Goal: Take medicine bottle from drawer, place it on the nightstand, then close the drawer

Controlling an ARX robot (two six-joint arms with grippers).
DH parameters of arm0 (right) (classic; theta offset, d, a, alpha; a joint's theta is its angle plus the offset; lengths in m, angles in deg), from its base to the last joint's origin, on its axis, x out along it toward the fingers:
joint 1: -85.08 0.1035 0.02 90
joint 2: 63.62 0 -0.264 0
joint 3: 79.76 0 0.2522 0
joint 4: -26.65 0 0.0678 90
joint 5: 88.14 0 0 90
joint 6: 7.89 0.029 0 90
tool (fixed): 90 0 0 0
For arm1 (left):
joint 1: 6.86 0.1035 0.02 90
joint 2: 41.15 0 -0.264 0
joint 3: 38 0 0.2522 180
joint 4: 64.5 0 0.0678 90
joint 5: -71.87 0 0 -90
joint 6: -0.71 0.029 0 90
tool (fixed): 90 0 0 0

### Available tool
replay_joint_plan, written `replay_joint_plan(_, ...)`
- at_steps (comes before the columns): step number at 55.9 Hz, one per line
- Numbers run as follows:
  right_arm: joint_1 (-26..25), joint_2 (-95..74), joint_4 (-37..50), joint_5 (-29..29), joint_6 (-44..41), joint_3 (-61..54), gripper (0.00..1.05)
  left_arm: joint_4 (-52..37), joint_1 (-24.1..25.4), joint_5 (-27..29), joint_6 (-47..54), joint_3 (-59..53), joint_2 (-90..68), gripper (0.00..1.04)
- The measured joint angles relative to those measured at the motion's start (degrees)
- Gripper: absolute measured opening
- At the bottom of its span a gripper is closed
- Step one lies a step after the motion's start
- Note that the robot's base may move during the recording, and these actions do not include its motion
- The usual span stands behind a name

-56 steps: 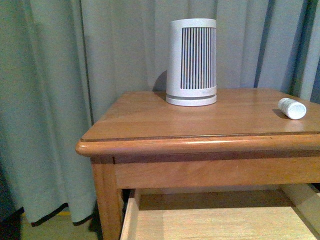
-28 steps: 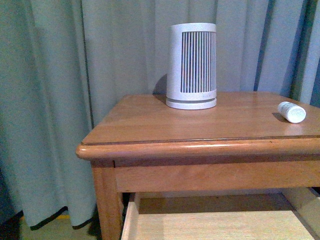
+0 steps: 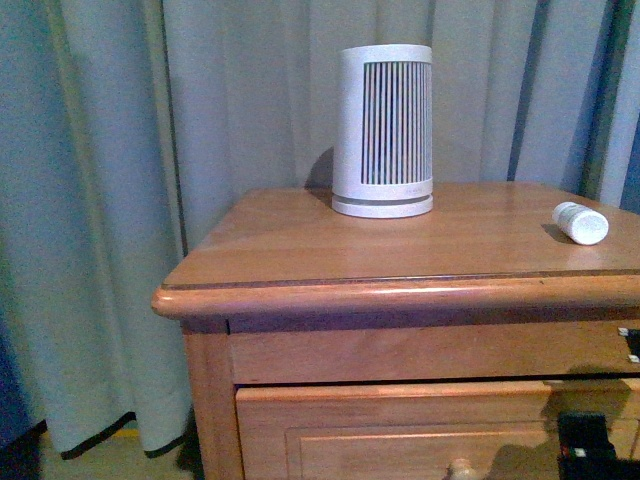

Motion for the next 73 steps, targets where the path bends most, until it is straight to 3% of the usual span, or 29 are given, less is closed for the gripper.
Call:
replay_joint_plan(10,-0.57,-1.07,-4.48,-1.2,-0.79,3.56,0.98,0.0,0.0,0.0,0.0,0.0,0.0,0.98)
replay_joint_plan(17,0.2,7.13,-14.23,-1.57,3.06,0.66,0.98,0.0,0.0,0.0,0.0,0.0,0.0,0.98)
replay_joint_plan(28,0.42,37.66,-35.21,-4.72,8.24,-10.29,0.98,0.0,0.0,0.0,0.0,0.0,0.0,0.98)
replay_joint_plan(43,-5.11,88.08,-57.77,-10.1,2.14,-16.81,0.98,0.0,0.0,0.0,0.0,0.0,0.0,0.98)
replay_joint_plan(58,-8.72,101.26,-50.58,-12.07,-4.13,-24.44,0.98,0.0,0.0,0.0,0.0,0.0,0.0,0.98)
replay_joint_plan(67,-8.74,102.44,-51.87,-12.81,-5.92,-25.66,0.98,0.0,0.0,0.0,0.0,0.0,0.0,0.98)
replay_joint_plan(73,-8.37,103.1,-52.26,-21.07,-5.75,-25.83,0.84,0.0,0.0,0.0,0.0,0.0,0.0,0.98)
